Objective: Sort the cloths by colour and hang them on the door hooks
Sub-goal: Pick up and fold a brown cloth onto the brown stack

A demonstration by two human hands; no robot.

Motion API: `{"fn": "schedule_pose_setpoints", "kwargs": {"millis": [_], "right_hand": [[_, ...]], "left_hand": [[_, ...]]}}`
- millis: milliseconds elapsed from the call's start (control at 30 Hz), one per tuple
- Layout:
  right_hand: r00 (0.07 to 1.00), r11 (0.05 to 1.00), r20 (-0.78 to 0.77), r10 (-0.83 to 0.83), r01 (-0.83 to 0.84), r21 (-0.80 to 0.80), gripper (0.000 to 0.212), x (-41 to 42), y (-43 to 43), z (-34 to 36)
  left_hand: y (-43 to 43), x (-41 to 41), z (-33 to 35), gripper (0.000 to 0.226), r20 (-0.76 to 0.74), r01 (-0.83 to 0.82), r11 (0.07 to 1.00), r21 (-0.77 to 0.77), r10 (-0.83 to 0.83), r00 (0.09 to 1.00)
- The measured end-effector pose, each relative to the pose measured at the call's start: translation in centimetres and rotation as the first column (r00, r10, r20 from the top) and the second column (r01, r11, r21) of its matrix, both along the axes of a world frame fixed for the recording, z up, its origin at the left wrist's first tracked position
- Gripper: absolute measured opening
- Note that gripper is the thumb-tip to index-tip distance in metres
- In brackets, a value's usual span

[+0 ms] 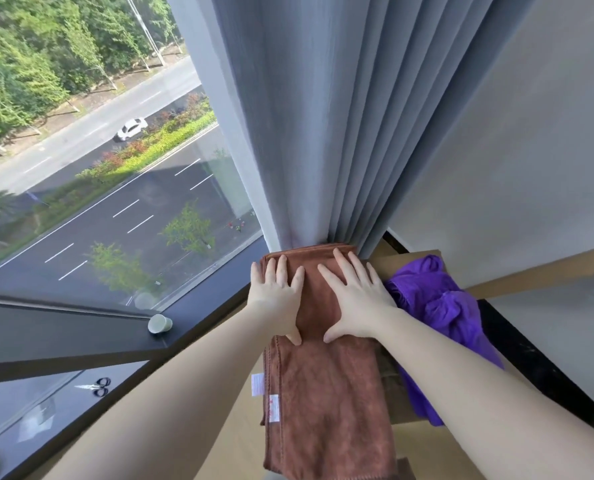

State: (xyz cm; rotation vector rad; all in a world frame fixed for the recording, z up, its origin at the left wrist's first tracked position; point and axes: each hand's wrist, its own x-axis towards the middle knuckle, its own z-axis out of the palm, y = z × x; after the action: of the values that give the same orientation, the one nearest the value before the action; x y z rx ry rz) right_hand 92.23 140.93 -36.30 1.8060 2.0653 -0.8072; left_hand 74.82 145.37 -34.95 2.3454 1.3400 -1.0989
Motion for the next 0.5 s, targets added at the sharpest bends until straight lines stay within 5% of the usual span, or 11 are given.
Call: {"fn": "schedule_pose_setpoints", "kwargs": {"millis": [167,267,367,500], "right_hand": [[0.969,0.978,-0.195,-0.151,0.175,0.111,0.101,2.8,0.1,3.3],[0.95,0.936,-0.203,-0.235,0.278,0.215,0.071,5.9,-0.1,4.6],[0.906,0.88,-0.221,-0.362,0.41,0.239,0.056,9.7,-1.4,4.7],[0.767,0.776,-0.286,-0.574,0.621,0.108,0.046,14.8,-3.6,3.5]], "left_hand": [[2.1,3.3,3.5,0.084,-0.106,-0.047,0.998,-0.042,0.043,0.993],[2.7,5.4,5.1,0.047,0.041,-0.009,0.997,0.07,0.006,0.999],[1.9,8.4,5.3,0.034,0.284,-0.001,0.999,0.049,-0.013,0.959],[-0.5,13.0,4.1,0.04,0.438,-0.184,0.969,-0.167,0.24,0.866]]}}
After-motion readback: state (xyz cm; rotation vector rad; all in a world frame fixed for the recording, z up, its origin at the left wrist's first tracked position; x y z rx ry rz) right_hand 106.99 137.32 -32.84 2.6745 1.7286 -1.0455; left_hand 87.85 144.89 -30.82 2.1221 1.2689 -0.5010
